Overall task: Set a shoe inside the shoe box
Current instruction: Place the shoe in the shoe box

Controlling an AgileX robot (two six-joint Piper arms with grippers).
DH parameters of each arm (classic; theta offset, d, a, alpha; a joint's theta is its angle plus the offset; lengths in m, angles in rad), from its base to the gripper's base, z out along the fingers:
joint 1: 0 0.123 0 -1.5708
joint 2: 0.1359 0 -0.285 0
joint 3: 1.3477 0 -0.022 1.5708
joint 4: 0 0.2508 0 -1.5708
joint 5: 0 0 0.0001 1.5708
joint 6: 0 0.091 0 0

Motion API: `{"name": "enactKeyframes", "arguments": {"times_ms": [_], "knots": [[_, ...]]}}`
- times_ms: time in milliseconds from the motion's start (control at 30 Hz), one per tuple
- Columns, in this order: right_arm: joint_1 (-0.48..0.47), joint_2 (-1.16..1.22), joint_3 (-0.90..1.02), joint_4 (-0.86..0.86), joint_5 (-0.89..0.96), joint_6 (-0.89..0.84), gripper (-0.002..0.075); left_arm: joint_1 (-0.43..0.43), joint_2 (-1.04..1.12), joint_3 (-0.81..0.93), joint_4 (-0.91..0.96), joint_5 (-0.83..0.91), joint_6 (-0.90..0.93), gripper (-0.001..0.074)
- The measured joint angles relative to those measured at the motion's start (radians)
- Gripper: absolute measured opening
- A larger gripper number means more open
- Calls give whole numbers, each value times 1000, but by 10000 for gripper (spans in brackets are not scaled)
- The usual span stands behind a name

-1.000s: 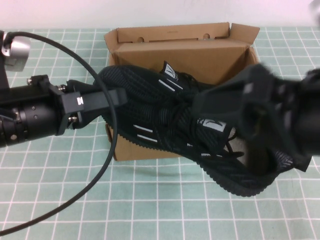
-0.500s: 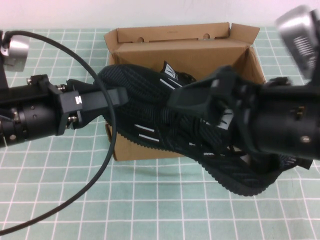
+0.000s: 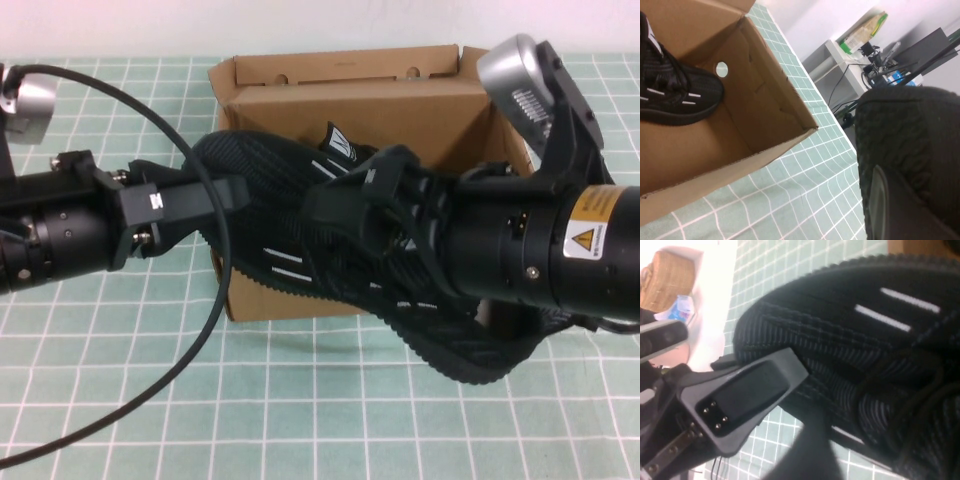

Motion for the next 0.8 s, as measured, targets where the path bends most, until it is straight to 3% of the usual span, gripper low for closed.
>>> {"name": "enactKeyframes", "arguments": {"times_ms": [33,133,167,400,467,633,800], "knots": [[0,0,0,0,-4,-10,402,0,0,0,0,0,0,118],[0,0,0,17,-2,-40,43,0,0,0,0,0,-1,118],[0,2,0,26,-1,-45,-3,0,0,0,0,0,-1,118],[0,-1,0,25,12,-91,-7,0,0,0,0,4,-4,146],[0,-5,0,25,31,-128,-7,0,0,0,-4,11,-8,242],[0,-10,0,23,85,-247,-7,0,-2,0,28,25,-13,565],[0,-10,0,14,140,-462,-7,0,-2,0,126,-29,-57,649]]}}
